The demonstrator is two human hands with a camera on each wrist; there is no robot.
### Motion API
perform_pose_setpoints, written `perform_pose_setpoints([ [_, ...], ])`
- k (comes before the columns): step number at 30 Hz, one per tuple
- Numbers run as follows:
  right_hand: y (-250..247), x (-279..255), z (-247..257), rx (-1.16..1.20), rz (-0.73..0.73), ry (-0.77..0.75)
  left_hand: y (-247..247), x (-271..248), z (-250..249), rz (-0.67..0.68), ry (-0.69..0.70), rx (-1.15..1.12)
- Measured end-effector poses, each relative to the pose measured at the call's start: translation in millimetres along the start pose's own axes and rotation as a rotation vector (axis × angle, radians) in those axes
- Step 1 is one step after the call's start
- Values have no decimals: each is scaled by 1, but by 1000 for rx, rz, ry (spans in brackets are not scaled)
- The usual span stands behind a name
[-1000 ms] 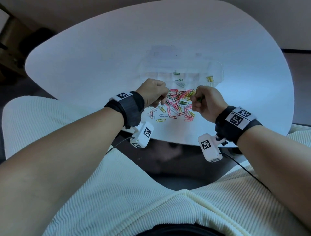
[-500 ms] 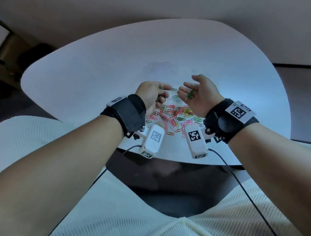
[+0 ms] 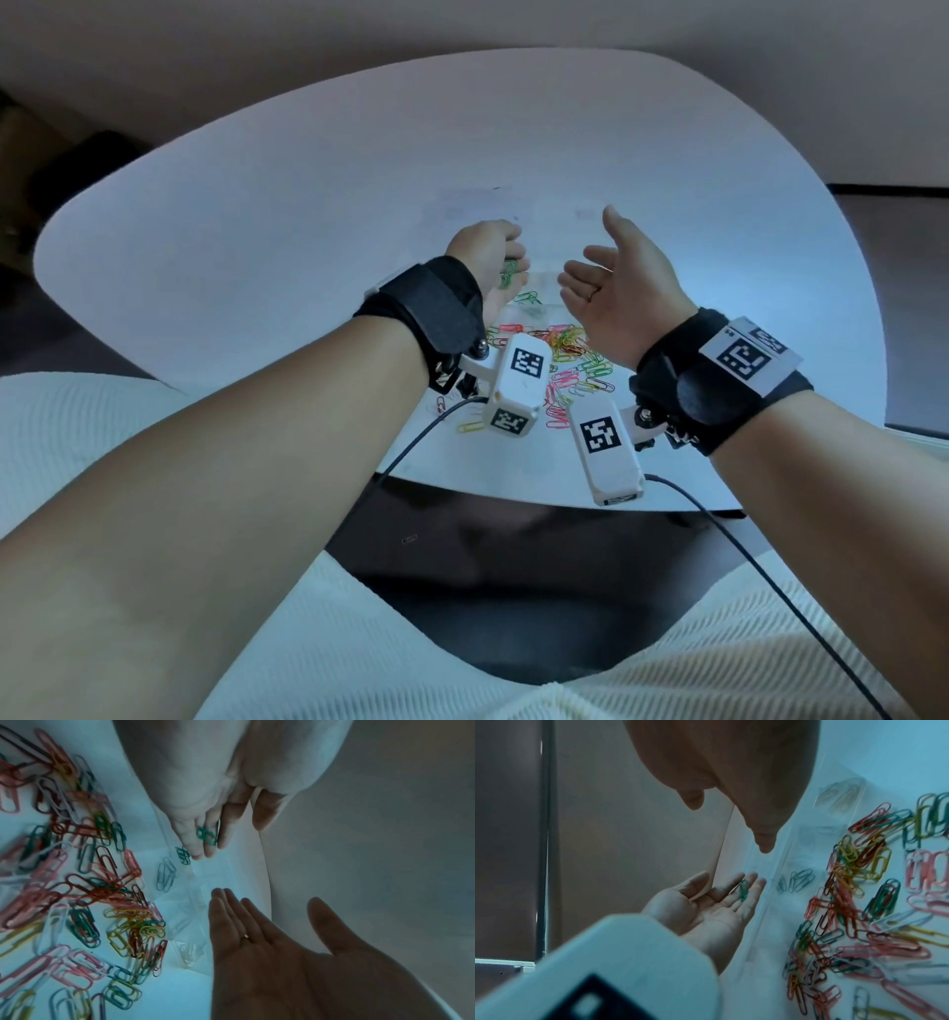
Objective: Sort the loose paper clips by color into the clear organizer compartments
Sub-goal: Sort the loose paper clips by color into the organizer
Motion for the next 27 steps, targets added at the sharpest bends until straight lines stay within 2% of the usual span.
perform_pose_setpoints([
  [6, -21, -12, 8, -20, -44, -45, 1, 4, 8, 44, -17, 113],
  [9, -27, -17, 8, -52, -49, -64, -3, -12, -4, 21, 80, 142],
  [12, -25, -24, 7, -153, -6, -94, -11, -30, -19, -4, 260, 419],
  [15, -19, -29, -2, -354, 51, -128, -27, -50, -20, -1, 375, 716],
  [19, -23, -24, -25, -826, 44, -282, -65, -56, 2, -9, 352, 1087],
  [21, -26, -18, -35, -1073, 10, -359, -84, -55, 10, -54, 321, 1240],
  [24, -26, -11, -43, -1253, -52, -460, -100, -48, 15, -108, 319, 1380],
  [27, -25, -1, -51, -1345, -73, -551, -100, -37, 20, -97, 332, 1446],
])
Point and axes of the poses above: each hand's wrist, its own x-axis towards the middle knuckle, its own y-axis out of the palm, z = x × y, the point moved 5 cm from there along x, towards the middle knuckle, and after that the axes turned 2 degrees about -x, right-handed, at the moved point
